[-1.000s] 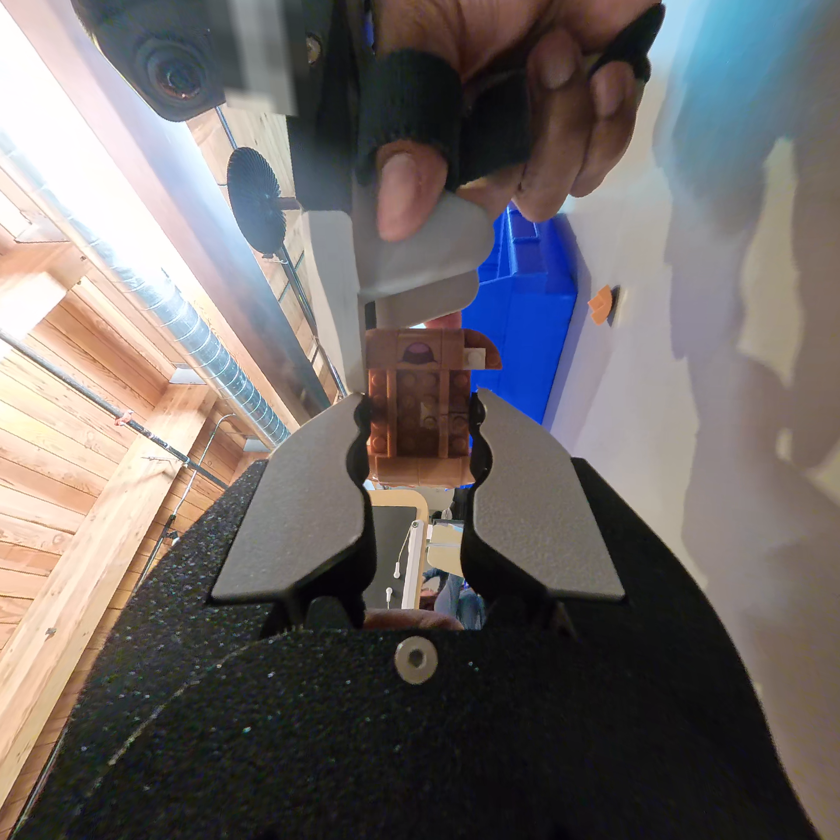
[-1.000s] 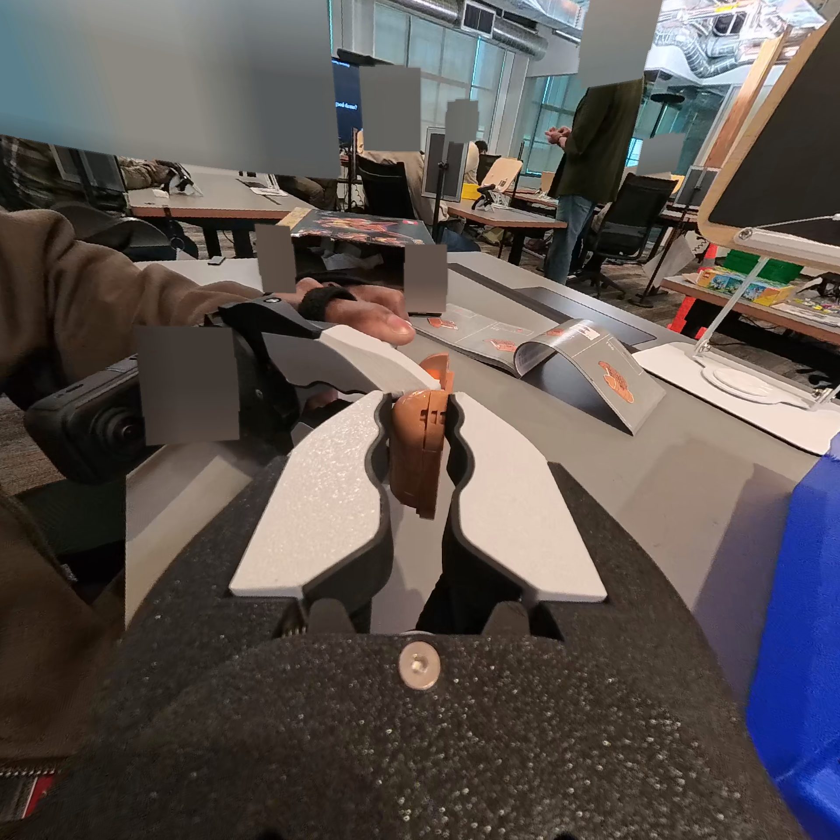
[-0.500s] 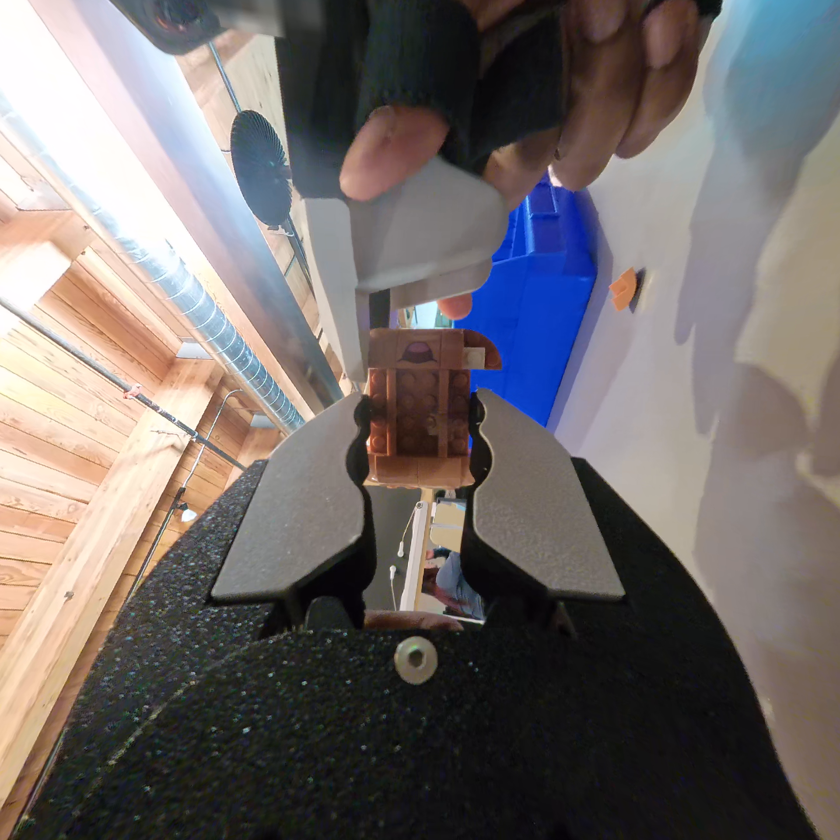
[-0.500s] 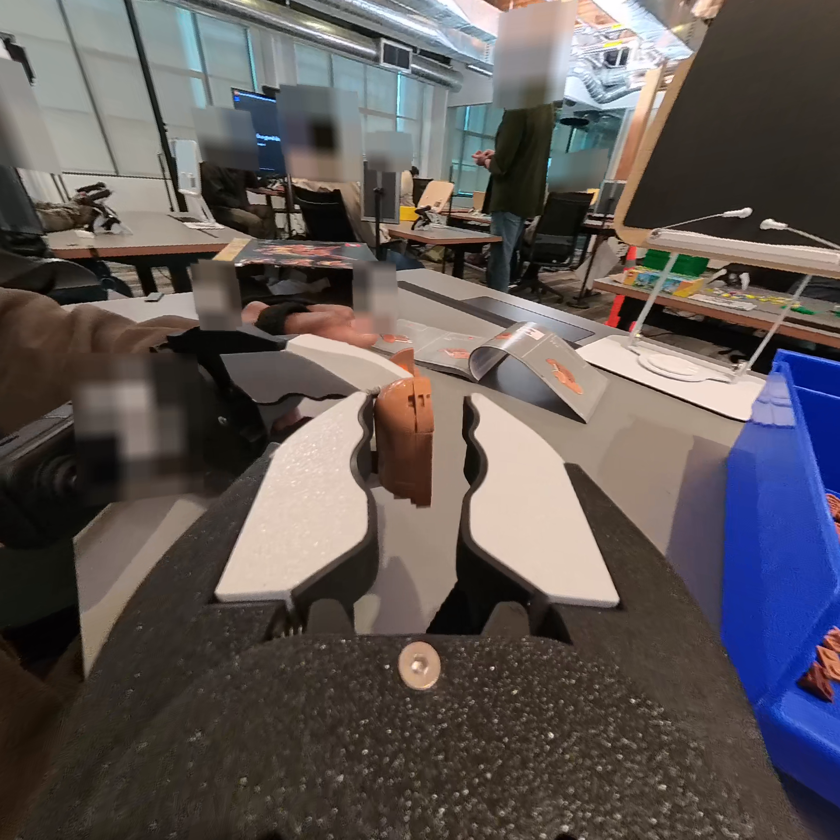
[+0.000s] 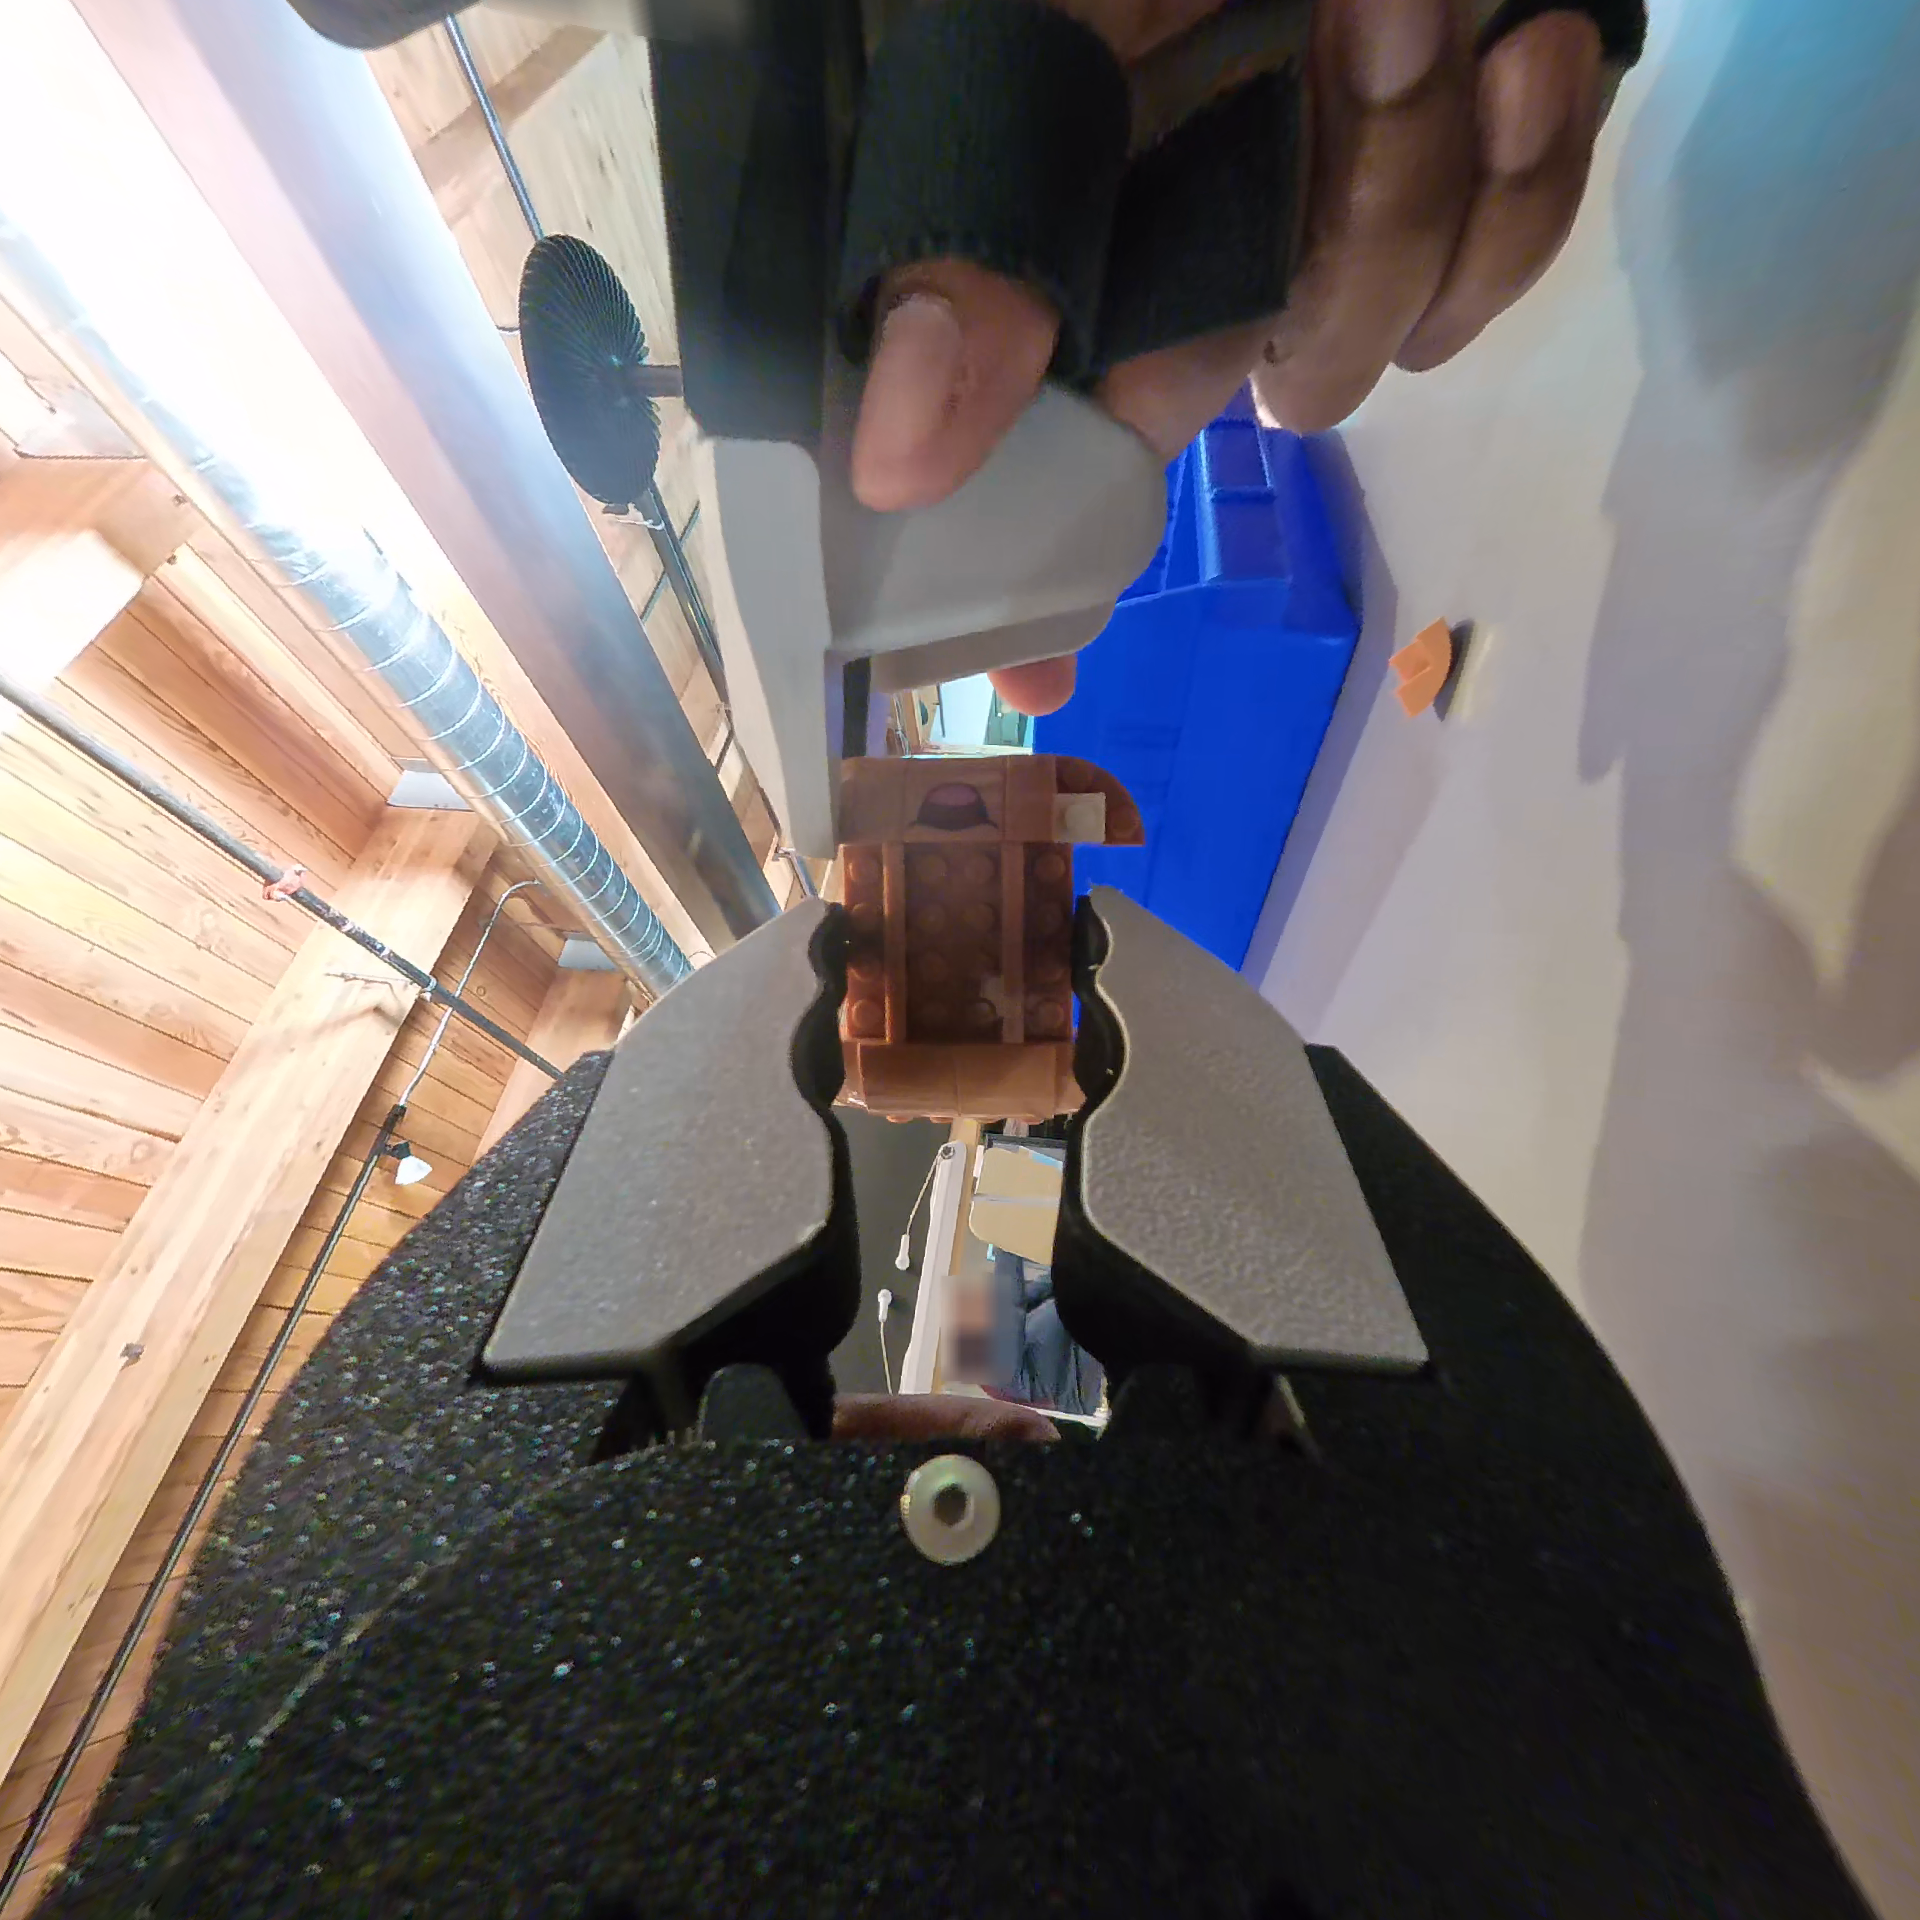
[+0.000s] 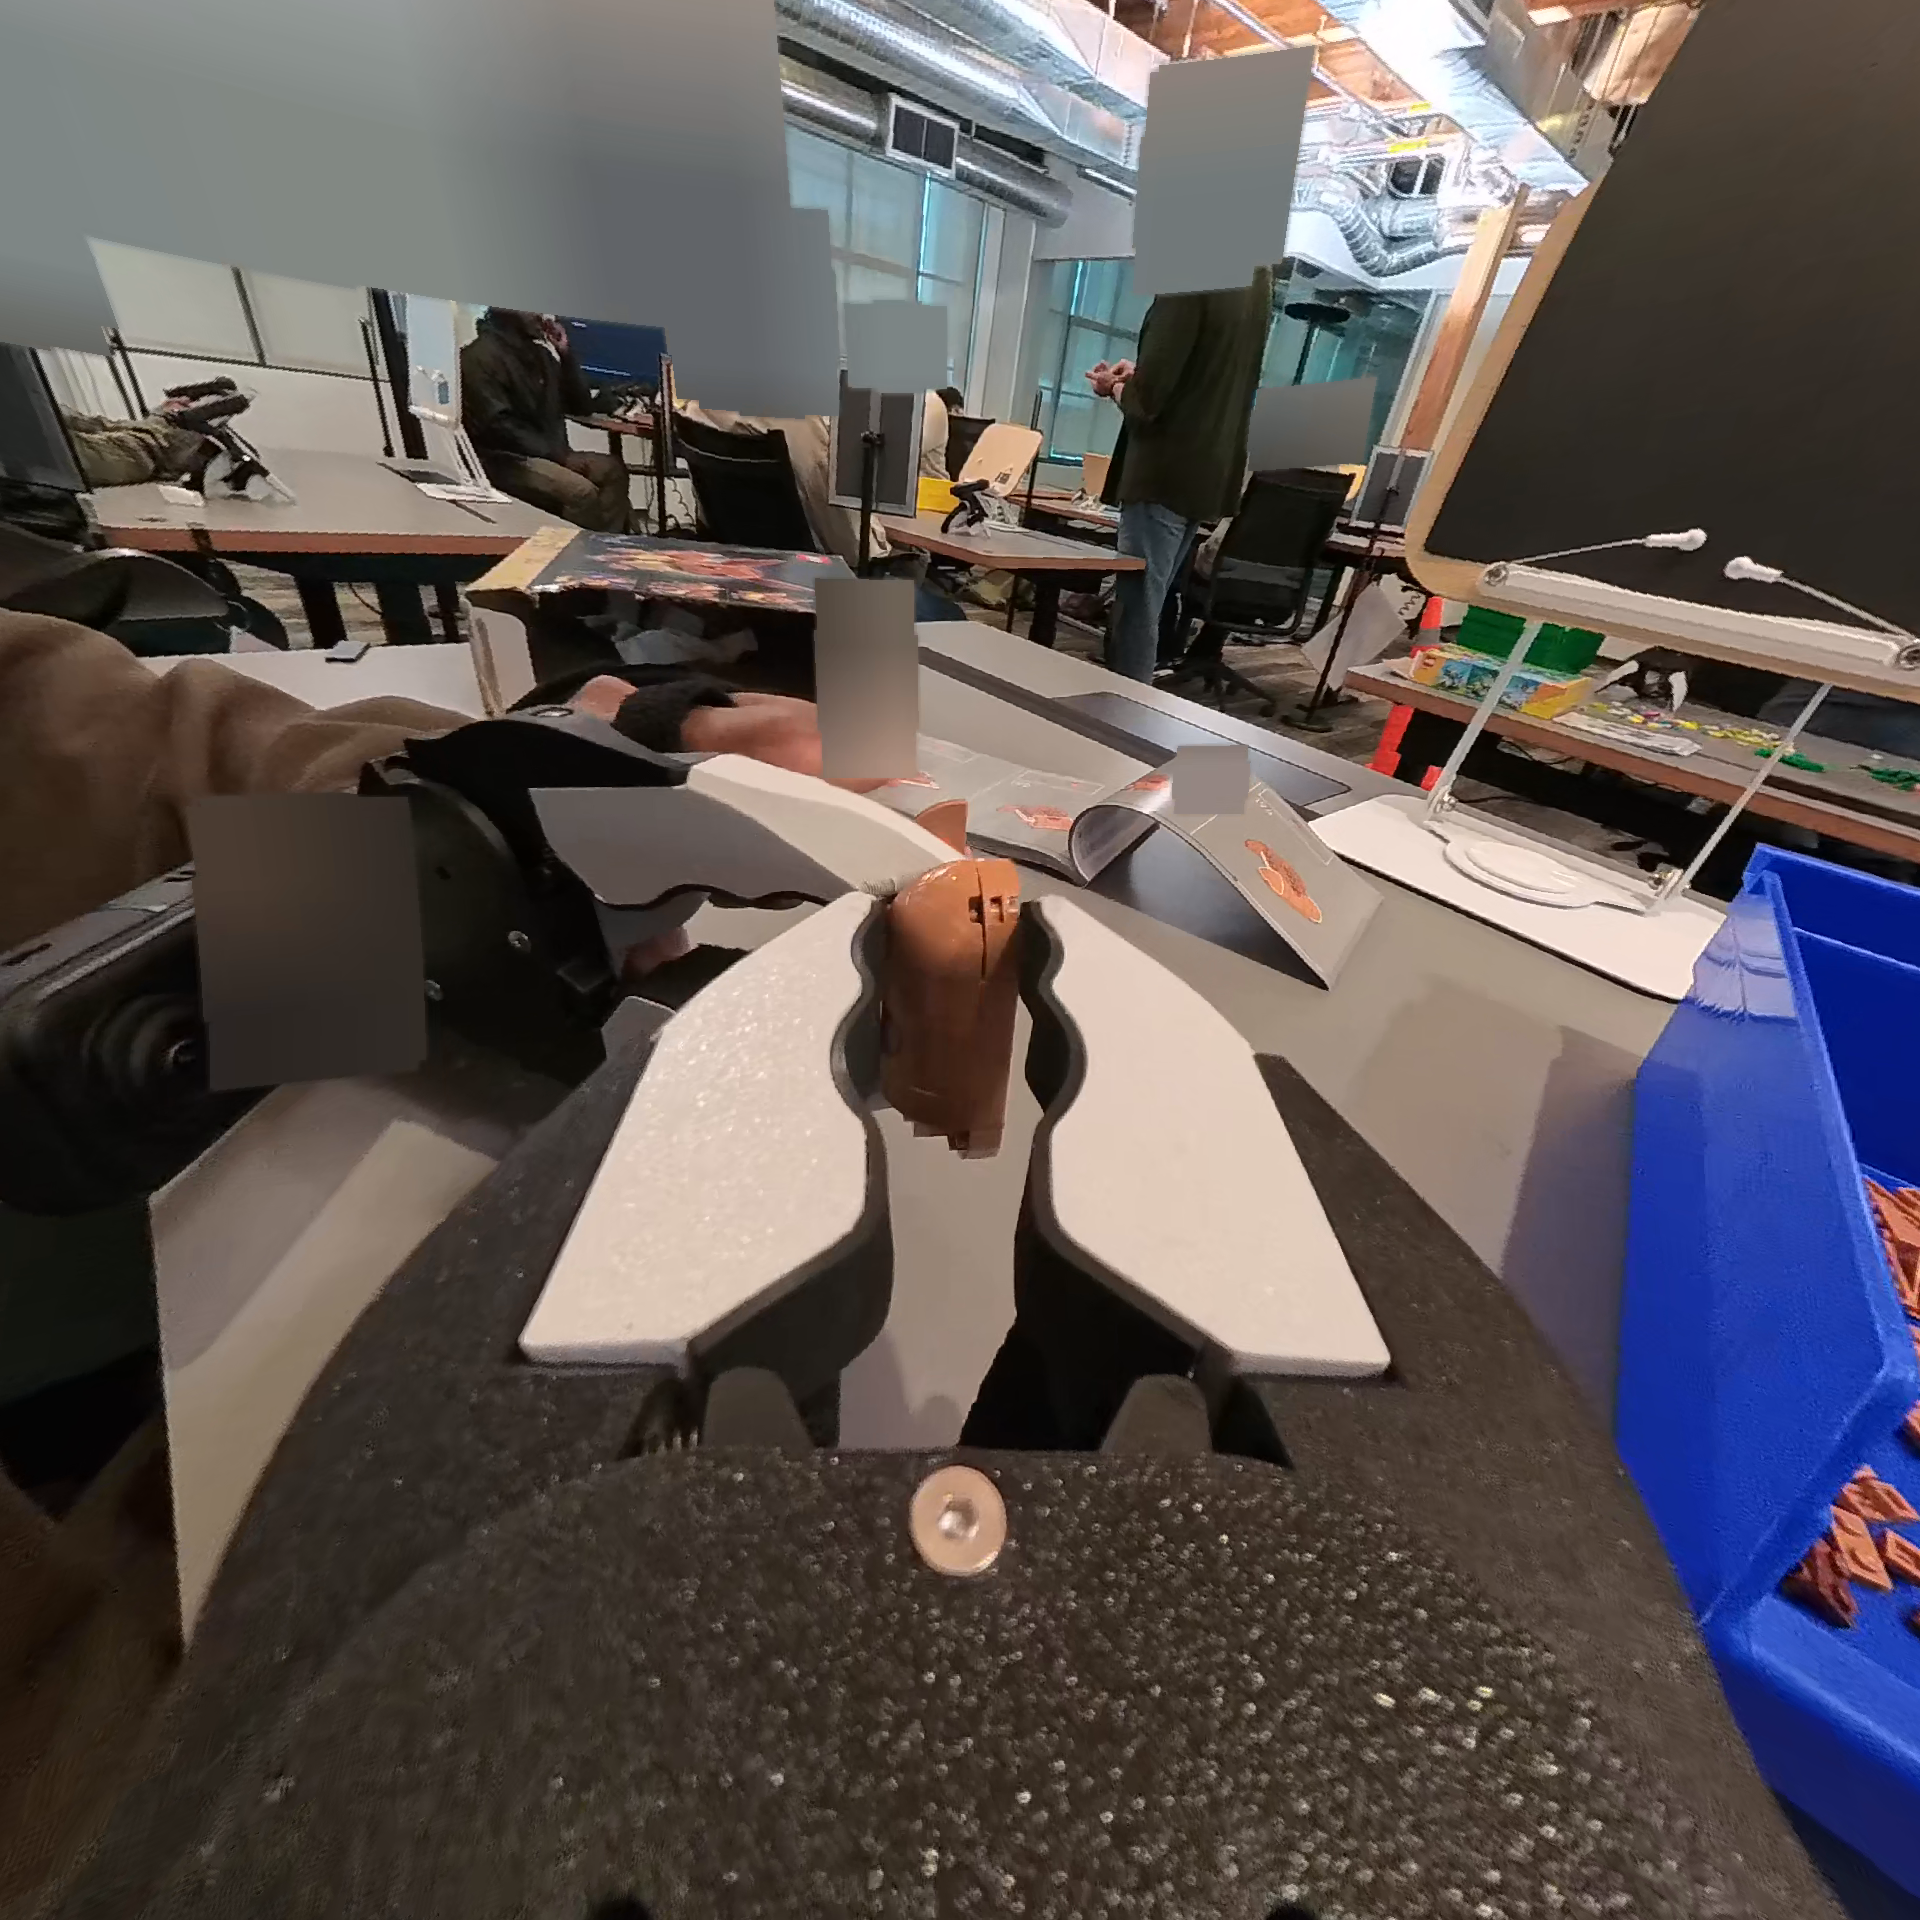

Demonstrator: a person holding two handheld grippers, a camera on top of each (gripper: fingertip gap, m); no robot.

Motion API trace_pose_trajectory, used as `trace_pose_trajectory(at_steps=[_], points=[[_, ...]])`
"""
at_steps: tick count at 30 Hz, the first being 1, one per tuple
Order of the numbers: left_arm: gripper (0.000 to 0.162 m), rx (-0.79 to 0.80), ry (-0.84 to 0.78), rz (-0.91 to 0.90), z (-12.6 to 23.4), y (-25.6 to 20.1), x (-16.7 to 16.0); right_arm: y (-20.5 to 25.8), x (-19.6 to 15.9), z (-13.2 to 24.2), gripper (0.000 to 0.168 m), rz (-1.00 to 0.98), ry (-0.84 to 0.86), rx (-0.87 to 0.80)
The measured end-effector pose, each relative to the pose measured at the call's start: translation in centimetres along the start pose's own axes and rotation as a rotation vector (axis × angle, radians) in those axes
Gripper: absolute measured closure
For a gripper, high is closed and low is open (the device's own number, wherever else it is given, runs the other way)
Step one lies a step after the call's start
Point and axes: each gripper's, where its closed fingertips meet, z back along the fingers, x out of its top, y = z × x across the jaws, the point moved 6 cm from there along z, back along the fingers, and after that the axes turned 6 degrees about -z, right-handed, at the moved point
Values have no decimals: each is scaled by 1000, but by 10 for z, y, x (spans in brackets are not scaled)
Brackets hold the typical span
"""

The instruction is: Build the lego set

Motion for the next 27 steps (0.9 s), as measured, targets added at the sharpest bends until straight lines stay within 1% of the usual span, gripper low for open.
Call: trace_pose_trajectory(at_steps=[9, 16, 22, 23, 25, 27], points=[[121, -15, -7, -9, 0, -3, 1, -2, -2, 1, 146, -7, 37, 43], [121, -17, -12, -7, 1, -3, 0, -3, -2, 1, 147, -20, 33, 63], [121, -14, -29, -11, 1, -2, 2, -4, -2, 1, 144, -37, 11, 76], [121, -14, -35, -10, 1, -2, 2, -4, -2, 1, 141, -33, 0, 77], [121, -22, -51, -14, 2, -3, 5, -3, -2, 1, 125, -38, 4, 82], [121, -28, -68, -21, 2, -4, 7, -2, -2, 1, 122, -42, 1, 114]])
